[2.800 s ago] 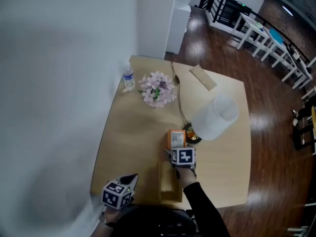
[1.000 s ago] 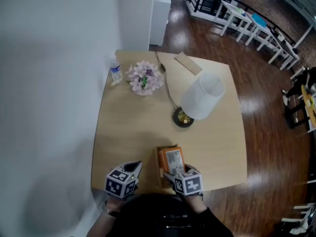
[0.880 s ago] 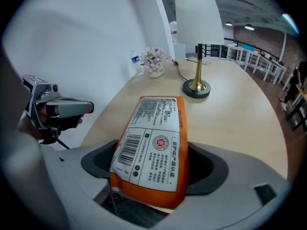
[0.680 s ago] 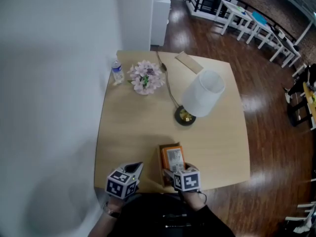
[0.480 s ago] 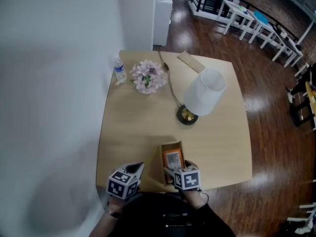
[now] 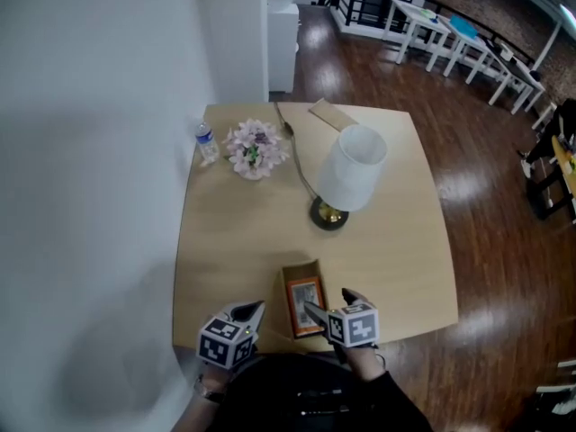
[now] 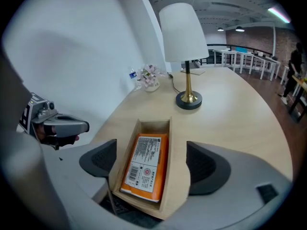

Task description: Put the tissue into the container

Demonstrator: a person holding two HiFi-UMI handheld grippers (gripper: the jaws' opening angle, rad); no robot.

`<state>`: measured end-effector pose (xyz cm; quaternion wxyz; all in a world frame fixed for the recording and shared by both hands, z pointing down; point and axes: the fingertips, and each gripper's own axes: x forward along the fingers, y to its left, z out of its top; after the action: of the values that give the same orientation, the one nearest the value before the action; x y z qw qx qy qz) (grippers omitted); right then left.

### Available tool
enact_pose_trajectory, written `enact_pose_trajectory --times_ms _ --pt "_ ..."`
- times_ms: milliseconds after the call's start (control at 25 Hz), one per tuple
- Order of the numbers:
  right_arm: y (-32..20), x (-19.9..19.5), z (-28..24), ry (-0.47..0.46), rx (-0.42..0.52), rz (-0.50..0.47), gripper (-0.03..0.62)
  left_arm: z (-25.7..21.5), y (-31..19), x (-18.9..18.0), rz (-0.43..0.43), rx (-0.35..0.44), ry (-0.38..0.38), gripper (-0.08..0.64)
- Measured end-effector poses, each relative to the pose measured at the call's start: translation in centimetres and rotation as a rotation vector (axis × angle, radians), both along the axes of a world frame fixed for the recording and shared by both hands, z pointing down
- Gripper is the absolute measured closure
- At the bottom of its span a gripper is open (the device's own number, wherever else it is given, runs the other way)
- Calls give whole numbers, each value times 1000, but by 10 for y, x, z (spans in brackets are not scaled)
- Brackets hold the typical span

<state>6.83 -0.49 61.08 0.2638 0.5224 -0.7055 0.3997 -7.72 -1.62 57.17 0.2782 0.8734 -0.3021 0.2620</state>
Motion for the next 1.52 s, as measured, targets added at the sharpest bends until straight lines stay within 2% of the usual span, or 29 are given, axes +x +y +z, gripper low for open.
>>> enact_pose_trajectory --times_ms 80,160,240,280,400,440,680,880,1520 --pt "2 12 -8 -2 6 -4 129 -1 1 10 11 10 -3 566" --pt "7 26 -14 6 9 -13 180 -2 2 21 23 15 -3 566" --pt "12 39 -20 0 19 -17 287 -5 3 33 35 16 -2 566" --pt "15 45 -21 -15 26 -14 378 -6 4 39 40 17 -3 566" --pt "19 62 -25 -58 47 6 476 -8 6 54 56 25 -11 566" --pt "20 68 -25 -61 55 11 480 -8 5 59 60 28 -15 566" --pt "22 91 -24 -56 96 -11 604 -4 9 85 80 28 -37 566" --pt "25 98 -19 -74 88 -39 609 -1 17 99 87 17 -56 566" --pt "24 102 -12 -90 74 -111 611 -1 15 109 54 17 -79 566"
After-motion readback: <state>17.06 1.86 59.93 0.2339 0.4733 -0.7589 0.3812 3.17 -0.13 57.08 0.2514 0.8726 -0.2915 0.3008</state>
